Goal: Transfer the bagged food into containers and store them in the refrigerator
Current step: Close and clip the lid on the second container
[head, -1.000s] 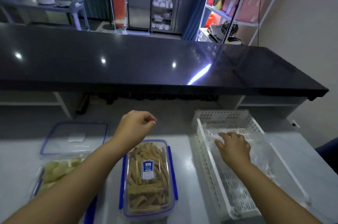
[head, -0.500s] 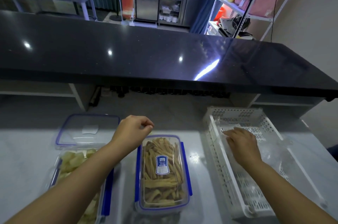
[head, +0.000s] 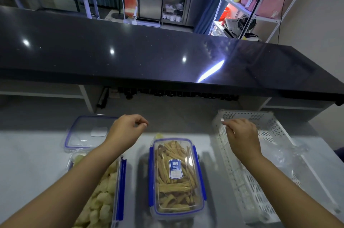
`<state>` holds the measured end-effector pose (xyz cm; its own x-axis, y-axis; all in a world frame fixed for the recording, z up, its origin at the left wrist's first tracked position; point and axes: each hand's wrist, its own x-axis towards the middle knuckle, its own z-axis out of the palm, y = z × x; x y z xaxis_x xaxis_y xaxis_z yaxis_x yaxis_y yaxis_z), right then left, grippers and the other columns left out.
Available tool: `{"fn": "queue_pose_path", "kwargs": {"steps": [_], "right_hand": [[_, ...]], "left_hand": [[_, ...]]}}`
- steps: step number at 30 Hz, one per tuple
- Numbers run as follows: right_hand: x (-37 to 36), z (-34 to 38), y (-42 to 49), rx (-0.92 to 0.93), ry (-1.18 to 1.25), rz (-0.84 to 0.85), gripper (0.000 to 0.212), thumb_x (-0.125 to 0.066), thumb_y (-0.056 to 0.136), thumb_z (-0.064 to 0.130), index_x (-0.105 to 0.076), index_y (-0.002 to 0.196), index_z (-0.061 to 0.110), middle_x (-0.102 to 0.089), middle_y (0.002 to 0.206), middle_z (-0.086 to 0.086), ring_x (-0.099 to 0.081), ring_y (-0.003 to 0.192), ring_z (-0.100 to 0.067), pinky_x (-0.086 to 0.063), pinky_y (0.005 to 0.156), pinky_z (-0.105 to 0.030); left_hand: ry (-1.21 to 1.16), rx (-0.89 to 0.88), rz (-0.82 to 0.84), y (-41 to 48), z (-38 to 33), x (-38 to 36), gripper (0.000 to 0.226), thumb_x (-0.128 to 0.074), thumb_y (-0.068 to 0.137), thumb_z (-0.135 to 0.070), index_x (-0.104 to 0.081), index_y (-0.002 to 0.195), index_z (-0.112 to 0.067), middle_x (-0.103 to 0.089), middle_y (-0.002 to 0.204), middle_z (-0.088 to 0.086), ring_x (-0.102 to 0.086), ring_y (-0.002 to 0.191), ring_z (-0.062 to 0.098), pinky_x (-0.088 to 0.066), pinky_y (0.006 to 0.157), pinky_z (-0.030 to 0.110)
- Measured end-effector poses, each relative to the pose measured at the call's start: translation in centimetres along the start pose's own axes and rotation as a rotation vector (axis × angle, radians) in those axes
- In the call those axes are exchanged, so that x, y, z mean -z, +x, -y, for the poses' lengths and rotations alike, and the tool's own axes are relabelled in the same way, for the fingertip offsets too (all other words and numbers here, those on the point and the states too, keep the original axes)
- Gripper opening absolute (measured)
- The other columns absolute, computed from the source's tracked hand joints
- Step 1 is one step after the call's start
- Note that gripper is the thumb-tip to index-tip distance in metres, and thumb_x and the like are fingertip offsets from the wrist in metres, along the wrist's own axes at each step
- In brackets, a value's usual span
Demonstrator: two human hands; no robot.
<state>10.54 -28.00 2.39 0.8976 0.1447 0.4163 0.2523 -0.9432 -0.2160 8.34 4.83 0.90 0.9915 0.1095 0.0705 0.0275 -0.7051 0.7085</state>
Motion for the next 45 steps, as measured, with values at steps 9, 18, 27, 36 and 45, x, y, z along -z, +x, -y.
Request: {"fn": "queue_pose_path", "kwargs": {"steps": [9,18,27,36,45], "right_hand": [[-4.7,9.9,1.8,0.15,0.177,0.229,0.026,-0.058,0.087,0.011,-0.068,0.111,0.015,-0.068,0.107,-0.001,-0.058,0.101,-0.022,-0.045,0.083,-0.035],[-11.8,15.7,5.9,-0.141,0.099,0.771,0.028,-0.067,0.081,0.029,-0.062,0.108,0.024,-0.064,0.105,0.0,-0.059,0.087,-0.017,-0.044,0.069,-0.027],[-12.9,17.5,6.4,-0.209,-0.067,0.796,0.019,-0.072,0.072,0.027,-0.061,0.086,0.022,-0.062,0.084,0.0,-0.059,0.076,-0.016,-0.048,0.063,-0.029],[-9.2,24.3,1.0,0.028,0.396,0.485,0.027,-0.07,0.077,0.028,-0.062,0.103,0.027,-0.056,0.091,0.016,-0.055,0.077,-0.001,-0.047,0.073,-0.025],[-10.4,28.5,-2.6,0.154,0.429,0.527,0.022,-0.068,0.081,0.029,-0.061,0.102,0.024,-0.055,0.097,0.012,-0.053,0.088,-0.004,-0.044,0.077,-0.022]], "left_hand": [[-0.02,0.07,0.008,-0.1,3.0,2.2,0.014,-0.056,0.087,-0.025,-0.062,0.082,-0.036,-0.053,0.076,-0.026,-0.05,0.073,-0.005,-0.037,0.059,0.016],[-0.028,0.153,0.004,-1.5,8.8,5.5,0.014,-0.057,0.086,-0.025,-0.07,0.088,-0.031,-0.064,0.09,-0.017,-0.058,0.088,0.006,-0.047,0.075,0.027],[-0.04,0.183,-0.018,-2.6,13.2,8.2,0.019,-0.058,0.085,-0.023,-0.063,0.078,-0.039,-0.063,0.089,-0.019,-0.055,0.086,0.003,-0.039,0.07,0.02],[-0.051,0.201,-0.022,-4.2,15.7,9.9,0.021,-0.058,0.086,-0.021,-0.061,0.077,-0.04,-0.06,0.083,-0.024,-0.051,0.08,-0.008,-0.034,0.065,0.011],[0.002,0.257,-0.042,-4.9,17.7,9.8,0.022,-0.059,0.084,-0.018,-0.064,0.105,-0.025,-0.056,0.104,-0.005,-0.052,0.087,0.009,-0.037,0.074,0.024]]}}
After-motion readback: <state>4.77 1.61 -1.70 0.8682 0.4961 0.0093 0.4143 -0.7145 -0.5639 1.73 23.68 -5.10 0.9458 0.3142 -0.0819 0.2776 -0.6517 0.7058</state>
